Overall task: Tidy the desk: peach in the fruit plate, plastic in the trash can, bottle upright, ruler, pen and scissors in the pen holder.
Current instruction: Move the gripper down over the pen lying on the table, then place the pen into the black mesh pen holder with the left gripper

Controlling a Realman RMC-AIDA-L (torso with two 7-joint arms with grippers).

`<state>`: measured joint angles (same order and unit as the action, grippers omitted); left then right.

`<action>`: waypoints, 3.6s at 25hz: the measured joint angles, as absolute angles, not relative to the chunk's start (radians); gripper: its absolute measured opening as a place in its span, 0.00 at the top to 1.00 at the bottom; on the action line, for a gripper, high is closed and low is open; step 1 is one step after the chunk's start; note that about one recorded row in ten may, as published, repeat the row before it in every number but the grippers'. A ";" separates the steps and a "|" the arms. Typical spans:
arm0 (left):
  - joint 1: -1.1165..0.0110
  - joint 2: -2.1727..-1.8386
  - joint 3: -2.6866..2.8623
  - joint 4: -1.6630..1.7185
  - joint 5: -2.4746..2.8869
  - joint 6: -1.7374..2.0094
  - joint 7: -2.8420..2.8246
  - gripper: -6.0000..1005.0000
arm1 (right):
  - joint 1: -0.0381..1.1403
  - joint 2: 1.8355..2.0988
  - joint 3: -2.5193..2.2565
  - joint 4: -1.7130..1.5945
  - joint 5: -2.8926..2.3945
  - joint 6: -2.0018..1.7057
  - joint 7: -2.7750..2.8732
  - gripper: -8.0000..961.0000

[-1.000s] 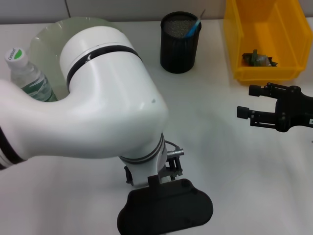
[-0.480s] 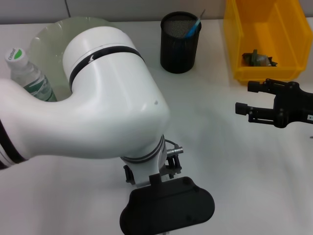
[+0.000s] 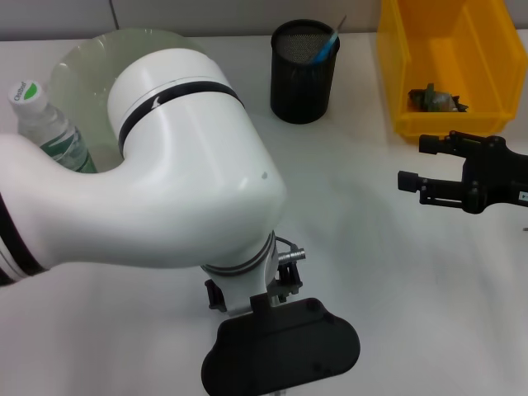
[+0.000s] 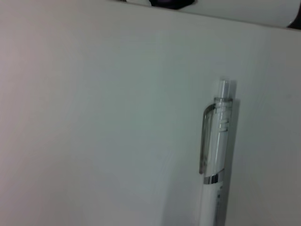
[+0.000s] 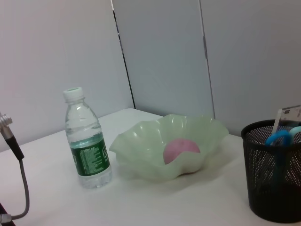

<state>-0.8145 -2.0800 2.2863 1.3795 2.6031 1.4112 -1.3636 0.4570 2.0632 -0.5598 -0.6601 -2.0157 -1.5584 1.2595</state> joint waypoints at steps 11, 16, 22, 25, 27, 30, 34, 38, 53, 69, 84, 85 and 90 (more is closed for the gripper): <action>-0.816 -2.080 2.287 1.381 2.592 1.421 -1.364 0.46 | 0.457 2.063 -0.560 -0.668 -2.016 -1.555 1.265 0.19; -0.819 -2.080 2.297 1.385 2.571 1.426 -1.371 0.46 | 0.458 2.064 -0.560 -0.669 -2.018 -1.554 1.266 0.19; -0.823 -2.080 2.319 1.393 2.571 1.426 -1.397 0.48 | 0.457 2.063 -0.560 -0.669 -2.023 -1.554 1.266 0.19; -0.823 -2.080 2.329 1.400 2.571 1.426 -1.411 0.48 | 0.454 2.063 -0.560 -0.671 -2.025 -1.554 1.266 0.19; -0.824 -2.080 2.337 1.407 2.571 1.426 -1.421 0.49 | 0.452 2.063 -0.560 -0.671 -2.025 -1.555 1.267 0.19; -0.824 -2.080 2.347 1.410 2.571 1.427 -1.428 0.49 | 0.450 2.063 -0.560 -0.672 -2.025 -1.559 1.268 0.19; -0.826 -2.080 2.362 1.418 2.574 1.428 -1.442 0.51 | 0.449 2.063 -0.560 -0.672 -2.025 -1.562 1.269 0.19; -0.840 -2.080 2.376 1.422 2.572 1.429 -1.468 0.54 | 0.449 2.062 -0.560 -0.676 -2.026 -1.565 1.270 0.19; -0.851 -2.080 2.402 1.432 2.576 1.428 -1.489 0.59 | 0.446 2.063 -0.560 -0.688 -2.027 -1.568 1.270 0.19; -0.872 -2.080 2.393 1.402 2.558 1.421 -1.490 0.67 | 0.444 2.065 -0.560 -0.698 -2.028 -1.569 1.279 0.19; -0.883 -2.081 2.388 1.373 2.530 1.417 -1.483 0.77 | 0.444 2.065 -0.560 -0.702 -2.028 -1.569 1.279 0.19; -0.885 -2.081 2.387 1.372 2.527 1.417 -1.483 0.77 | 0.445 2.065 -0.560 -0.704 -2.028 -1.569 1.279 0.19; -0.887 -2.082 2.374 1.376 2.508 1.422 -1.475 0.81 | 0.445 2.065 -0.560 -0.714 -2.028 -1.570 1.280 0.19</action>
